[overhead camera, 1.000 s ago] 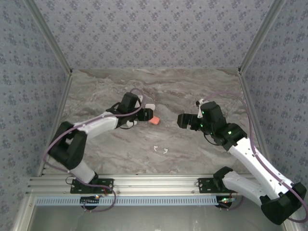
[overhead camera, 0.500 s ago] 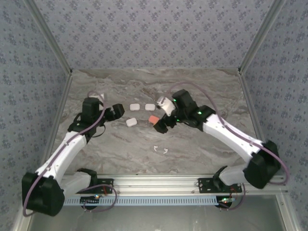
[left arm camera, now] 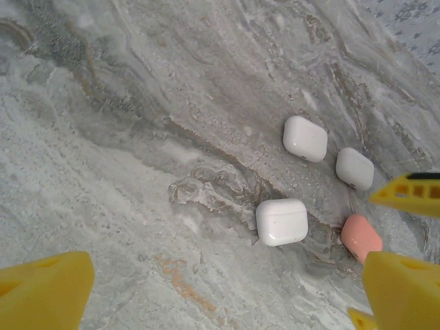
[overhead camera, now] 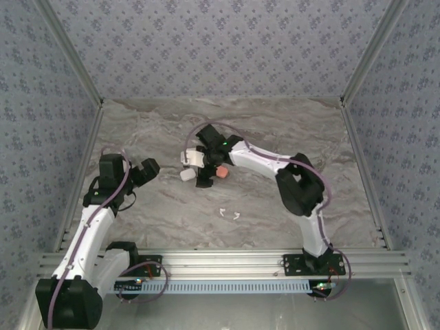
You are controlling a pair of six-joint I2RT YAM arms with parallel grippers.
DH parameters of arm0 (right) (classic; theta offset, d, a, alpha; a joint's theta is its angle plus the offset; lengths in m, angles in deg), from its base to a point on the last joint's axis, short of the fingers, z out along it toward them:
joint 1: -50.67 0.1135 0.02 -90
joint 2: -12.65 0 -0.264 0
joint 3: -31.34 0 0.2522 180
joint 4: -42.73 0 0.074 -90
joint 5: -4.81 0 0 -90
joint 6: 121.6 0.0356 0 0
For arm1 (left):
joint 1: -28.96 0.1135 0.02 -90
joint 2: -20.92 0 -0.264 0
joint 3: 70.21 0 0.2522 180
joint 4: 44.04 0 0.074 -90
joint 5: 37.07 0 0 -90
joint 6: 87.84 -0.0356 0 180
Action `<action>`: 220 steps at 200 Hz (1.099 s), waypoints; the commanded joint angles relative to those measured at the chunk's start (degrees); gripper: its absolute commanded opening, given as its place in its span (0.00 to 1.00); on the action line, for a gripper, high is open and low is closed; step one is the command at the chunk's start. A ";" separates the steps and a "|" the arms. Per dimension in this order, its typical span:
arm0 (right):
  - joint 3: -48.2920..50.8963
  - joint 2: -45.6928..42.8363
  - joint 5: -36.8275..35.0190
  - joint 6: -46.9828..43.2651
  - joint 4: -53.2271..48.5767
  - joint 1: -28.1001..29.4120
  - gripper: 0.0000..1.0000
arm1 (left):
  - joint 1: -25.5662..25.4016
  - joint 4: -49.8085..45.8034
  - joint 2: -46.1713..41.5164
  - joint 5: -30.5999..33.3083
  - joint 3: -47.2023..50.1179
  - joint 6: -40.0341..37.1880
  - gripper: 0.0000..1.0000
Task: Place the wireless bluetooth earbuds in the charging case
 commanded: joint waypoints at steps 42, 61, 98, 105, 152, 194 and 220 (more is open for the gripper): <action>-17.67 14.36 -2.41 -9.09 -11.28 2.25 0.83 | 0.94 -1.74 -2.05 -1.41 0.52 -0.60 0.99; -20.74 17.21 -1.91 -8.61 -12.27 2.25 0.79 | 1.00 -1.89 -2.18 -1.38 0.70 -0.56 0.99; -24.38 20.87 -2.34 -7.60 -14.71 1.92 0.72 | 1.04 -2.37 -2.49 -1.19 0.79 -1.12 0.99; -24.55 21.22 -2.34 -7.46 -14.99 1.76 0.70 | 1.00 -2.51 -2.56 -1.10 0.84 -1.23 0.99; -23.09 20.62 -4.63 -7.90 -16.15 1.09 0.51 | 1.03 -2.28 -2.53 -1.36 1.15 -1.34 0.99; -12.12 9.78 -2.62 -4.20 -5.69 0.29 0.39 | 1.00 1.74 -3.39 -8.29 1.92 -2.73 0.96; -1.97 -0.70 -1.03 -0.60 3.25 -0.54 0.37 | 1.04 5.89 -4.45 -15.22 2.35 -2.63 0.91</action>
